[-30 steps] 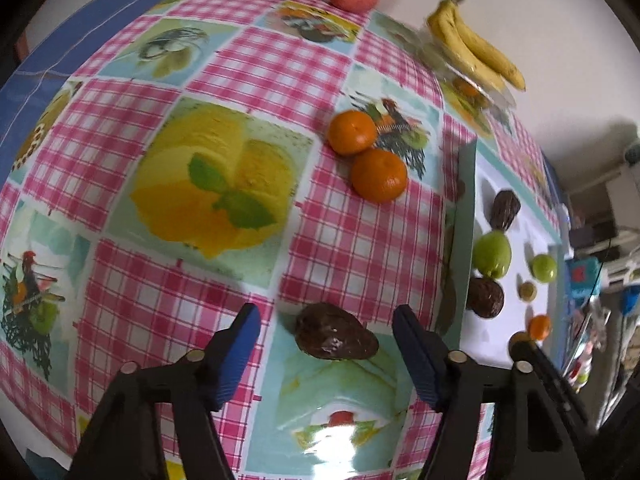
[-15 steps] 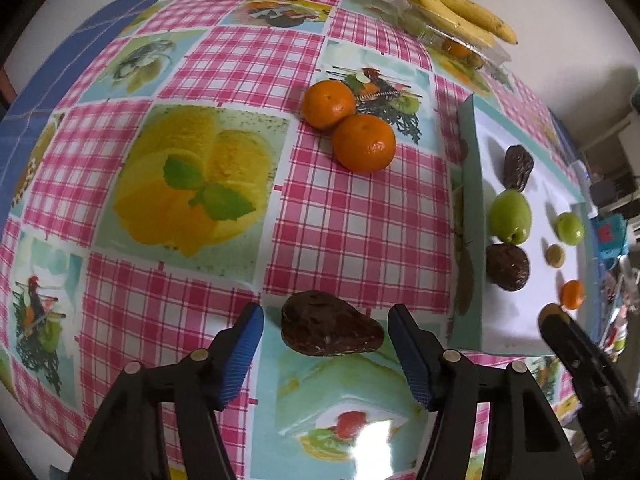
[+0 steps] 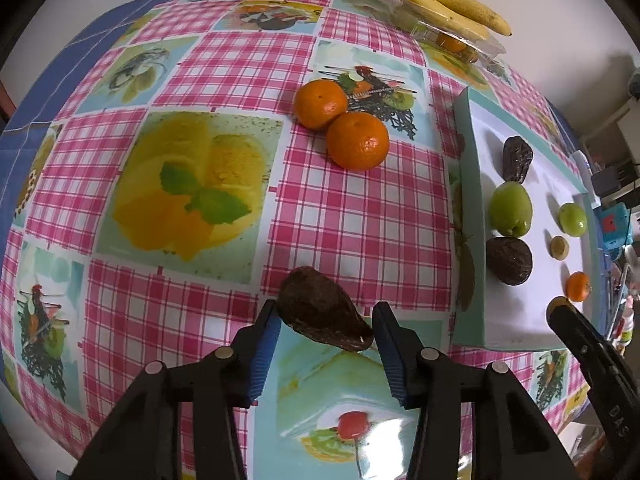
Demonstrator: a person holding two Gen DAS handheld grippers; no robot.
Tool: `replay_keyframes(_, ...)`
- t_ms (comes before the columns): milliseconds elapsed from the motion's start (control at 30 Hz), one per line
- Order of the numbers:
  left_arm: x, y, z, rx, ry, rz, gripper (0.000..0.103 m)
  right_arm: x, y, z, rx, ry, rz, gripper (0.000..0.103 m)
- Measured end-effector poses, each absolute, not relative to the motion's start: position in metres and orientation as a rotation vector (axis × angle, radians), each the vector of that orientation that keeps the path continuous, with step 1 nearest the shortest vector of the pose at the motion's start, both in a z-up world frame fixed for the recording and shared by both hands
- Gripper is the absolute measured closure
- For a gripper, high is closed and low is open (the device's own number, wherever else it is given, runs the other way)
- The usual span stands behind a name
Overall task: Organize fruits
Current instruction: 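Carry the kiwi with the right tool over the tray while the left tool carries the date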
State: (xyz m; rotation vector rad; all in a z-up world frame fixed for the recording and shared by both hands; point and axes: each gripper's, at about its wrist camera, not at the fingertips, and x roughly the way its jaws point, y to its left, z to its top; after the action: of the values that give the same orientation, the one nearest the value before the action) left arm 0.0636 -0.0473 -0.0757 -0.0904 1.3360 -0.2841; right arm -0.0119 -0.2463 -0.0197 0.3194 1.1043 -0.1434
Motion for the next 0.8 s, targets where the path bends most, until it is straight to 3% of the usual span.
replay_keyframes(133, 0.064, -0.044, -0.075, -0.159, 1.349, -0.31, 0.065, -0.012, -0.249, -0.02, 0.326, 1.105, -0.15, 0.077)
replay_keyframes(800, 0.06, -0.023, -0.033, -0.372, 1.231, -0.39, 0.066, -0.028, -0.297, -0.022, 0.39, 1.105, -0.286, 0.077)
